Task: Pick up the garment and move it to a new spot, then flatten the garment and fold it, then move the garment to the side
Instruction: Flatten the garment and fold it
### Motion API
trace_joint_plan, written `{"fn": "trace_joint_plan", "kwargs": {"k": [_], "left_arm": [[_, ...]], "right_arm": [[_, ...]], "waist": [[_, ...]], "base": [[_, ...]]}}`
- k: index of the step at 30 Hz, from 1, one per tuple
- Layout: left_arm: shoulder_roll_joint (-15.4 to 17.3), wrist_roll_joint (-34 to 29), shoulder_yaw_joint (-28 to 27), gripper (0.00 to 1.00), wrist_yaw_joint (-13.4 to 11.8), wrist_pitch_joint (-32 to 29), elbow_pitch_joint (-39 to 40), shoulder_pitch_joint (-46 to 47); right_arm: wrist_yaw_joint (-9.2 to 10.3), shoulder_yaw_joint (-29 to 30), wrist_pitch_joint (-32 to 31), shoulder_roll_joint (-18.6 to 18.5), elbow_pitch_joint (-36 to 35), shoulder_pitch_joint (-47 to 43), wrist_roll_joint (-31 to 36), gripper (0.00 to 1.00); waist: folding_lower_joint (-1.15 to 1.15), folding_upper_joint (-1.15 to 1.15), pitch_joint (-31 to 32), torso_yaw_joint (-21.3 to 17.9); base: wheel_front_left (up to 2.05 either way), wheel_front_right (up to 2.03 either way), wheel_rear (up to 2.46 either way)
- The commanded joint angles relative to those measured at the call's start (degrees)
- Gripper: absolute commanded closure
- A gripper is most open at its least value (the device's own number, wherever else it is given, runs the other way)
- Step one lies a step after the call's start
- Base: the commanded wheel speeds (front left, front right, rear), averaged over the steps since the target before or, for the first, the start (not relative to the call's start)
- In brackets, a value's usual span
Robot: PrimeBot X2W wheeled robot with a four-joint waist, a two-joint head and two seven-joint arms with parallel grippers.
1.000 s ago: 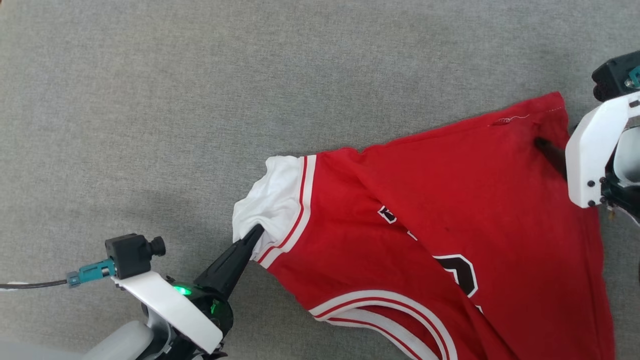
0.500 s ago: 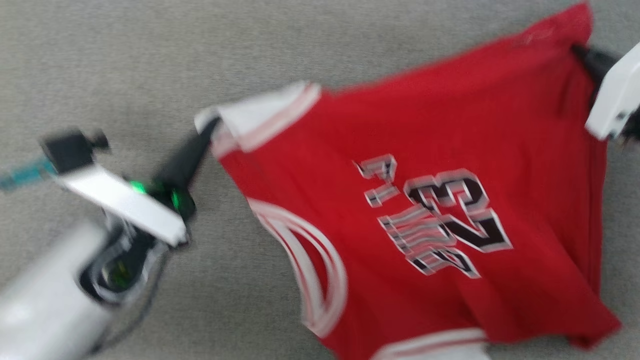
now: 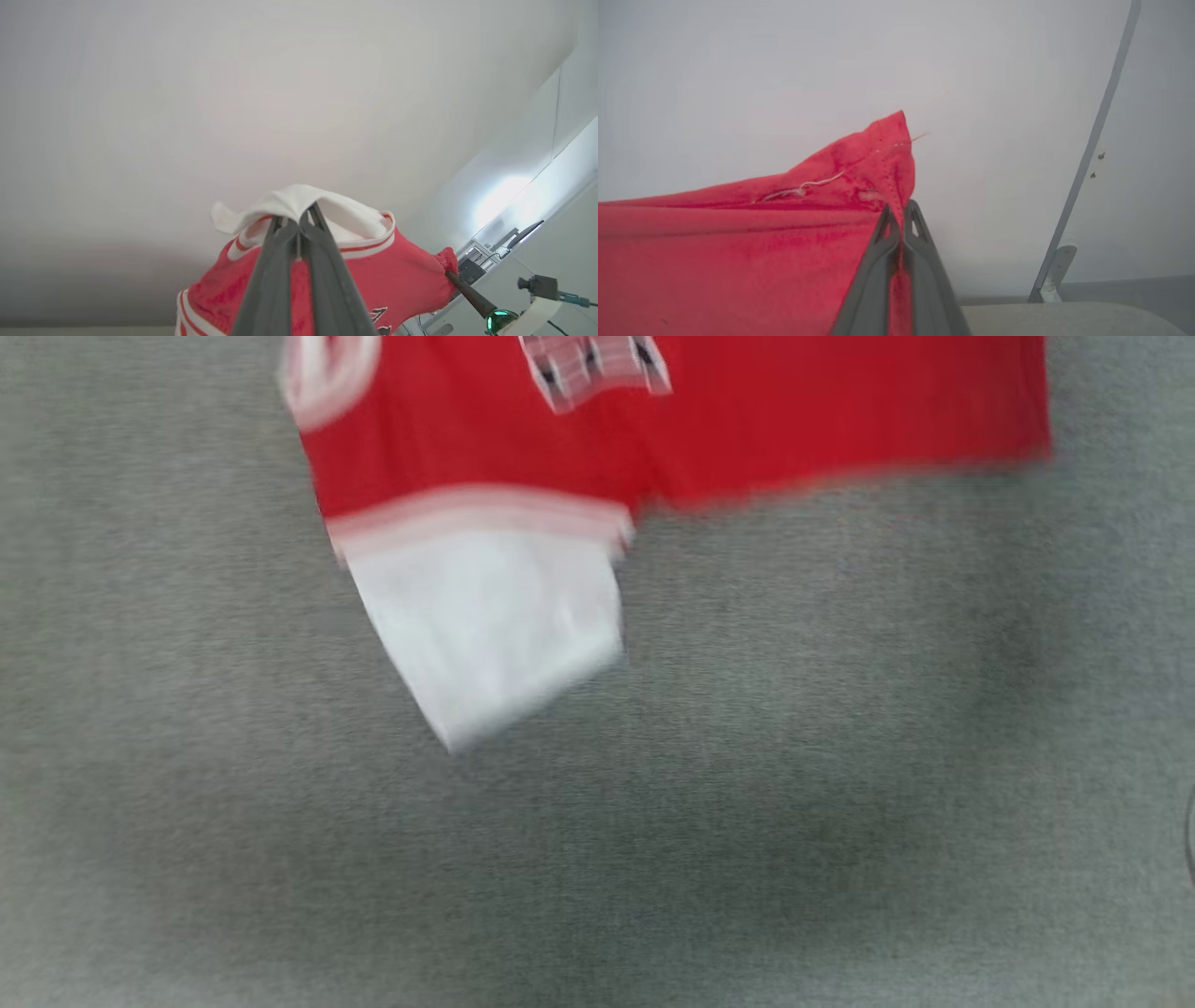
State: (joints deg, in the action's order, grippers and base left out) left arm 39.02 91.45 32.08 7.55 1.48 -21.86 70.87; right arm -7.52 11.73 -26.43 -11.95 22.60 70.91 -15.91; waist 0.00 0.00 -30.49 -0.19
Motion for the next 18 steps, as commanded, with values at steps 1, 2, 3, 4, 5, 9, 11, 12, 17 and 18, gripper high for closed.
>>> {"fn": "trace_joint_plan", "kwargs": {"k": [1, 2, 3, 4, 5, 9, 11, 12, 17, 18], "left_arm": [[0.69, -1.60, -1.06, 1.00, -0.13, 0.35, -1.63, 3.39], [0.47, -1.76, -1.42, 1.00, -0.13, 0.47, -2.41, 5.70], [0.40, -2.78, -1.64, 1.00, -0.13, 0.91, -2.80, 7.95], [0.39, -3.42, -1.85, 1.00, -0.13, 1.25, -3.12, 9.85], [0.11, -3.56, -2.20, 1.00, -0.13, 1.57, -3.26, 11.50], [-0.24, -2.18, -3.53, 1.00, -0.13, 1.34, -2.59, 15.24], [-0.68, -1.00, -3.84, 1.00, -0.13, 1.31, -1.14, 14.34], [-0.26, -0.34, -3.68, 1.00, -0.13, 0.59, 0.16, 11.25], [0.07, 1.60, -2.42, 1.00, -0.12, 0.43, 6.97, -1.55], [0.13, 1.60, -2.40, 1.00, -0.12, 1.32, 8.07, -5.08]], "right_arm": [[0.06, 1.06, 2.11, 0.72, 1.12, 2.38, 1.25, 1.00], [0.06, 1.50, 3.47, 1.34, 1.95, 4.01, 2.04, 1.00], [0.08, 2.02, 4.66, 1.76, 2.91, 5.57, 2.55, 1.00], [0.09, 2.48, 5.76, 2.12, 3.72, 6.90, 2.97, 1.00], [0.10, 2.80, 6.95, 2.26, 4.56, 8.20, 3.38, 1.00], [0.11, 4.88, 10.97, 2.65, 6.89, 11.23, 4.38, 1.00], [0.12, 5.17, 11.79, 2.44, 8.00, 10.85, 4.60, 1.00], [0.12, 4.24, 11.46, 1.96, 9.15, 8.82, 4.91, 1.00], [0.09, 0.88, 10.73, 1.17, 9.78, 0.64, 2.30, 1.00], [0.09, 0.01, 10.48, 1.02, 9.38, -1.68, 1.46, 1.00]], "waist": [[0.00, 0.00, -1.25, -1.85], [0.00, 0.00, -1.33, -2.24], [0.00, 0.00, -1.37, -2.49], [0.00, 0.00, -1.38, -2.71], [0.00, 0.00, -1.30, -2.89], [0.00, 0.00, -0.47, -3.27], [0.00, 0.00, -0.11, -3.21], [0.00, 0.00, 0.11, -3.09], [0.00, 0.00, 1.03, -2.56], [0.00, 0.00, 1.24, -2.43]], "base": [[0.00, 0.00, 0.00], [0.00, 0.00, 0.00], [0.00, 0.00, 0.00], [0.00, 0.00, 0.00], [0.00, 0.00, 0.00], [0.00, 0.00, 0.00], [0.00, 0.00, 0.00], [0.00, 0.00, 0.00], [0.00, 0.00, 0.00], [0.00, 0.00, 0.00]]}}
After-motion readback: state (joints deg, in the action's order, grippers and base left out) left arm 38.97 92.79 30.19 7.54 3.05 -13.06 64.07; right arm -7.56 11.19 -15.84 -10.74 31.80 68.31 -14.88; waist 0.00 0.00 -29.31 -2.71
